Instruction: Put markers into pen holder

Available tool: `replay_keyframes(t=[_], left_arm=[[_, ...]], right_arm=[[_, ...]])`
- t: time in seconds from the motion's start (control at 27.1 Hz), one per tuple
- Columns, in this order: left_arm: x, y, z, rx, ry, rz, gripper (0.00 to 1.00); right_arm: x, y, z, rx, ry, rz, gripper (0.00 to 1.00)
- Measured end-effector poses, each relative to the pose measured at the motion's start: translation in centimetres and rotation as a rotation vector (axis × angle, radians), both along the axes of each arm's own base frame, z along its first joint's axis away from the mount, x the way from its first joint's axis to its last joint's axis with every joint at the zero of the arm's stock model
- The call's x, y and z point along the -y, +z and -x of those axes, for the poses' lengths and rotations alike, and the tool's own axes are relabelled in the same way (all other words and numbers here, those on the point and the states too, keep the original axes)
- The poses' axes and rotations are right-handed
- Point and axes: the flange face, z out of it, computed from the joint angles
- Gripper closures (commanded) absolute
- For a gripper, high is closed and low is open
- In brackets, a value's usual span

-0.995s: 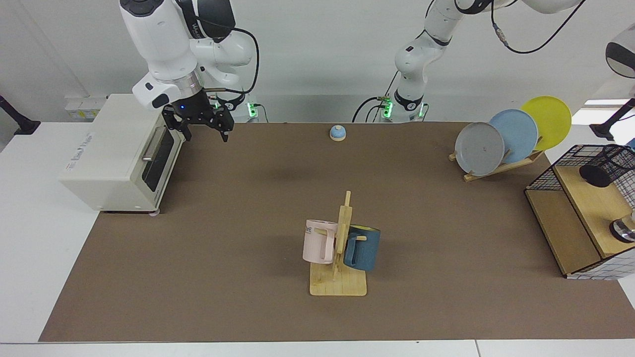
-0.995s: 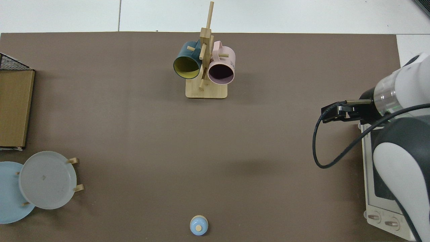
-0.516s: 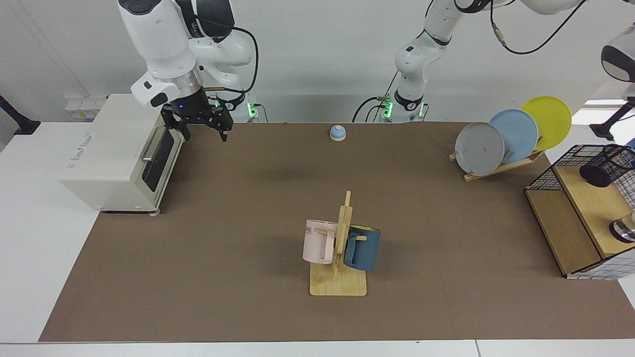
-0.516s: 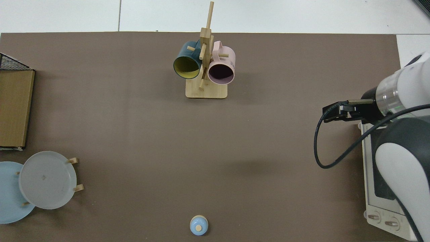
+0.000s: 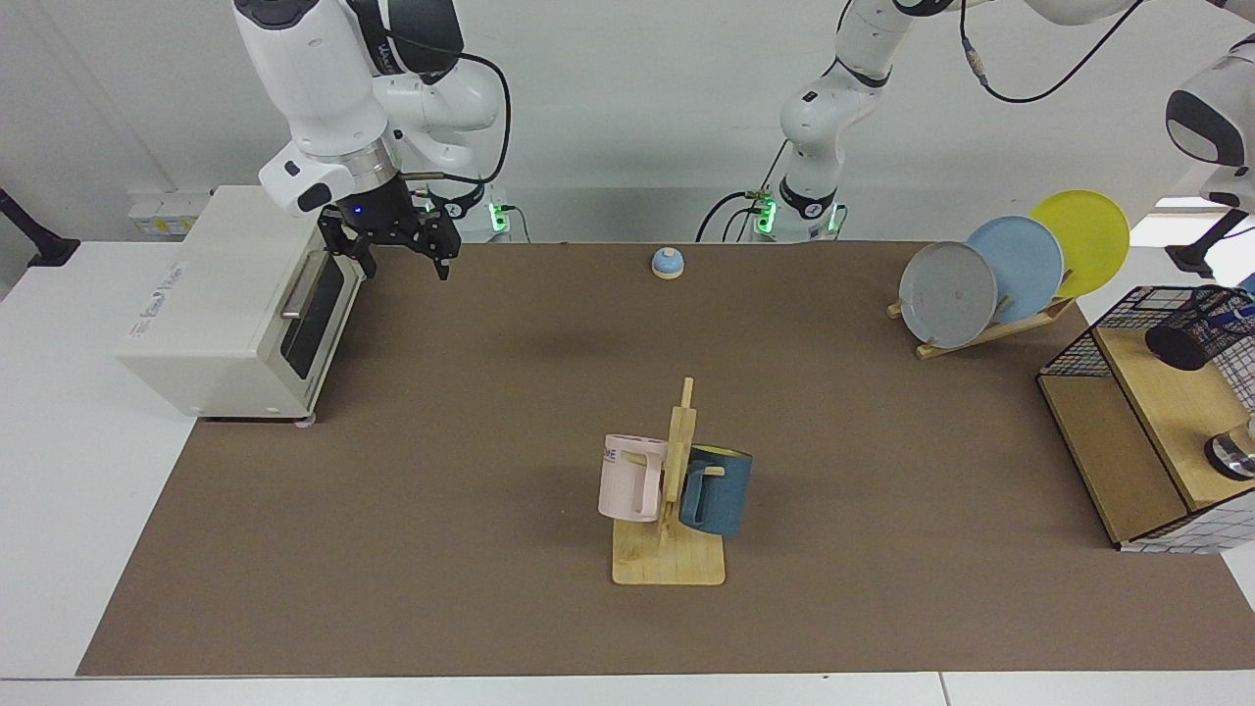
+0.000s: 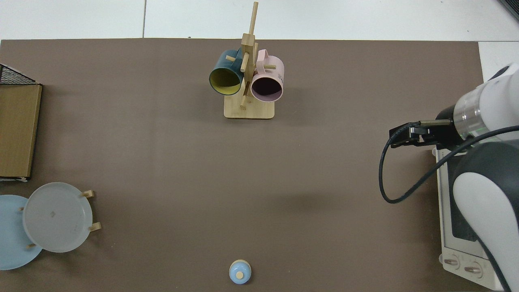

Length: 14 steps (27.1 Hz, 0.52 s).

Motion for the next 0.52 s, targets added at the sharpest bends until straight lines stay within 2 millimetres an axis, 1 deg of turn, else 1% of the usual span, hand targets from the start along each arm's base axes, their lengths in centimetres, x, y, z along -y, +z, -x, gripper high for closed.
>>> replay_keyframes(t=[0.52], left_arm=[[-0.2, -1.4, 1.3, -0.03, 0.015, 0.015, 1.0]], right_arm=[[0.0, 0.0, 0.0, 0.0, 0.0, 0.0, 0.01]])
